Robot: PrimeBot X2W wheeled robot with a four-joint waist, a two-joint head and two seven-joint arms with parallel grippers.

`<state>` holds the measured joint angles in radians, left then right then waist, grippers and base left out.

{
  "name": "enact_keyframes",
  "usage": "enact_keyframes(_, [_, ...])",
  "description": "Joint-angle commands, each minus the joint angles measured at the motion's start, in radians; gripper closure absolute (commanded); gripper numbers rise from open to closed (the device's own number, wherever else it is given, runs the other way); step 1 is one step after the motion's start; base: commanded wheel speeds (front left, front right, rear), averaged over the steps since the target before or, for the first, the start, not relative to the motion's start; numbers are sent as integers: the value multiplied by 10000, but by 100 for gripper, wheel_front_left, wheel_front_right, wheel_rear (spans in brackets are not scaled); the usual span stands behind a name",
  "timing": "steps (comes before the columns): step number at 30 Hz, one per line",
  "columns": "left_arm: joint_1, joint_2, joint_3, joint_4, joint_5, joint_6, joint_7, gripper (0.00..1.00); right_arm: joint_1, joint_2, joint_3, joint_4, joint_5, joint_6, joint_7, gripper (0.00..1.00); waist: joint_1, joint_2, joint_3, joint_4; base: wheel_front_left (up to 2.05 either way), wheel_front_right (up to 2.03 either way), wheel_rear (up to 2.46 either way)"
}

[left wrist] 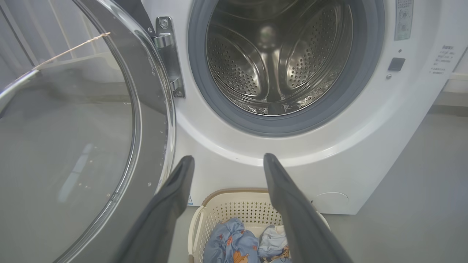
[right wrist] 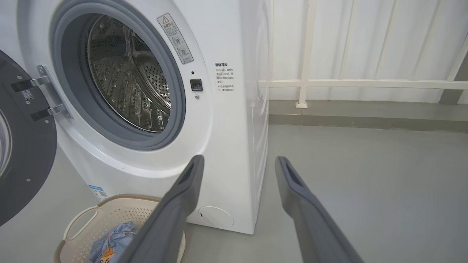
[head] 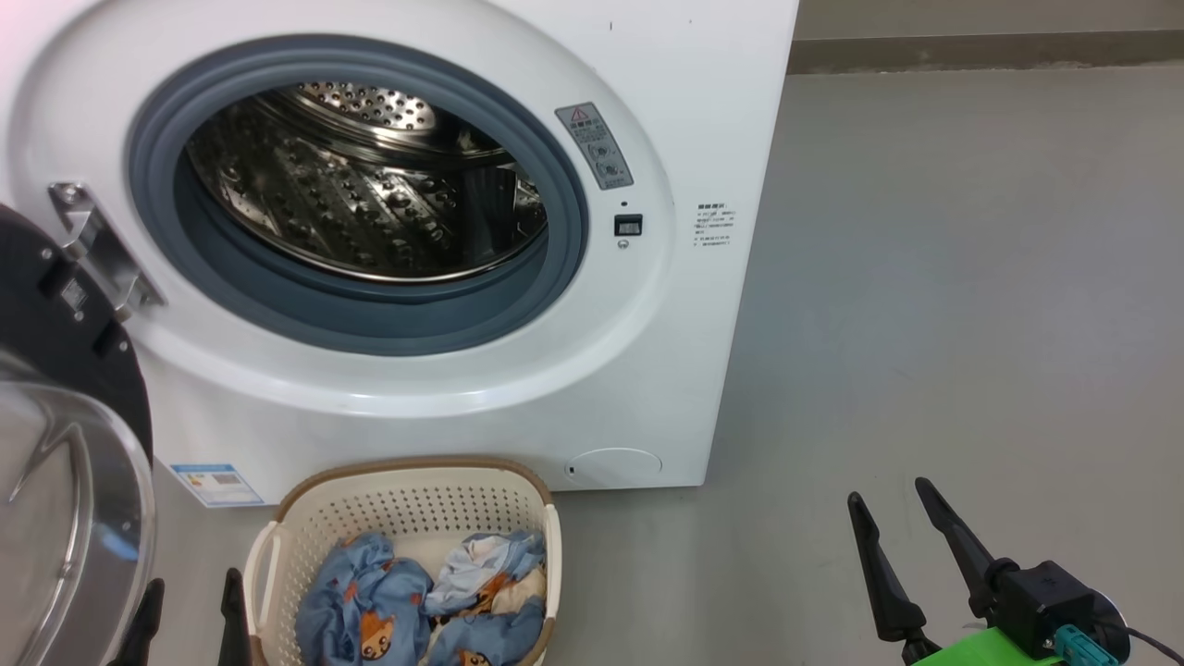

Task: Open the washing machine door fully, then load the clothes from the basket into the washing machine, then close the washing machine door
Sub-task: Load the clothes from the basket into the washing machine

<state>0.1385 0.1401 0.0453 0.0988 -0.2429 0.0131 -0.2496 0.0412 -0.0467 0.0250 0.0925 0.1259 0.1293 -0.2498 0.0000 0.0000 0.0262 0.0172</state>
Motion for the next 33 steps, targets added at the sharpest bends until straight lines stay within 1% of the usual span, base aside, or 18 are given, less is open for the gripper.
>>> enact_keyframes(1, [-506, 143, 338, -234, 75, 24, -104, 0, -215, -35, 309, -225, 31, 14, -120, 0, 0, 0, 35, -12, 67, -67, 0])
enact_keyframes(25, [-498, -54, 236, -348, 115, -134, -121, 0, -300, -35, 298, -179, 56, 14, -120, 0, 0, 0, 243, -66, 6, -6, 0])
enact_keyframes(33, [-762, -141, 120, -258, 33, -275, -121, 0, -463, -35, 219, -292, 62, 14, -120, 0, 0, 0, 892, -17, 0, 0, 0])
